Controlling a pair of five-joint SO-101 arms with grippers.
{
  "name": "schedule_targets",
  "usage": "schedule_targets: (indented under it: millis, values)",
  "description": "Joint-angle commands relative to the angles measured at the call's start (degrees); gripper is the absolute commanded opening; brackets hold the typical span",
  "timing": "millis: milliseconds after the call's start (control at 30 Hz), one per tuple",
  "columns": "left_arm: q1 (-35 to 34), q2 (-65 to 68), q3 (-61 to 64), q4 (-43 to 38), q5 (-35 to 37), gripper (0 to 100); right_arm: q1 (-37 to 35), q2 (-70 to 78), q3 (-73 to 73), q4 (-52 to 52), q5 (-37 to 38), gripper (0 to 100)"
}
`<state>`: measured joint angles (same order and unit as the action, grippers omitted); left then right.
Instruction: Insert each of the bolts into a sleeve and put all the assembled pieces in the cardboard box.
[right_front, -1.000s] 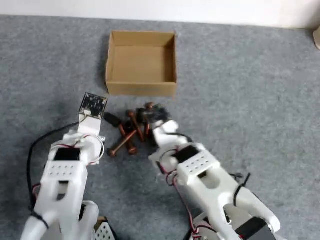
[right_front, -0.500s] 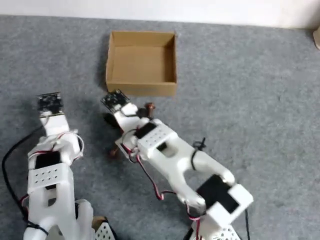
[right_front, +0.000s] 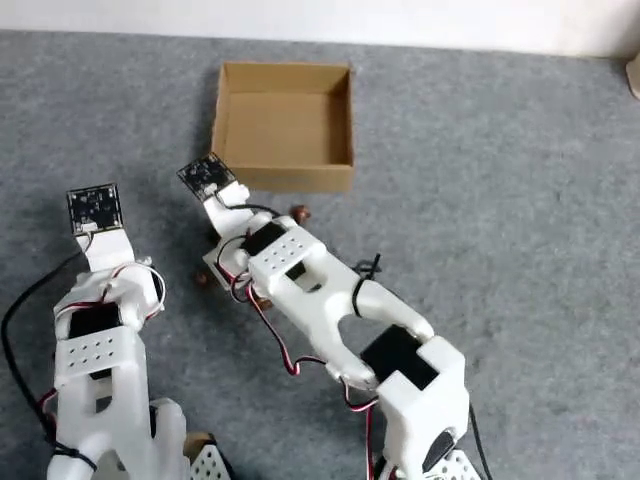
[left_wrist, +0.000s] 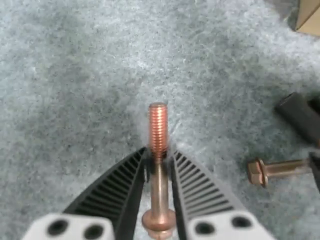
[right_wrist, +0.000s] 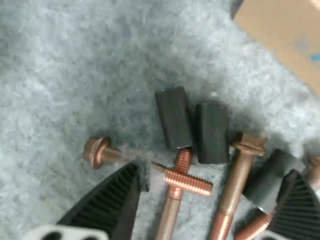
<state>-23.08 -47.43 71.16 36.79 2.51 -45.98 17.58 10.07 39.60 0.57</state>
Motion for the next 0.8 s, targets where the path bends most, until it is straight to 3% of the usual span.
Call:
schedule_targets:
  millis: [0,367,767]
  values:
    - [-0.8,-1.7,-1.6,-1.5,0.3,0,0.0,-0.2,-2.2,-1.1,-0.8,37.6]
    - [-0.8,-1.7,-1.6,-1.5,0.3,1,4.4,5.3,-2.8,-2.3,-1.0,37.6]
    - [-0.7,-1.7,-1.6,-1.6,0.2,1,2.4,10.3,-9.3,0.1,-1.0,37.5]
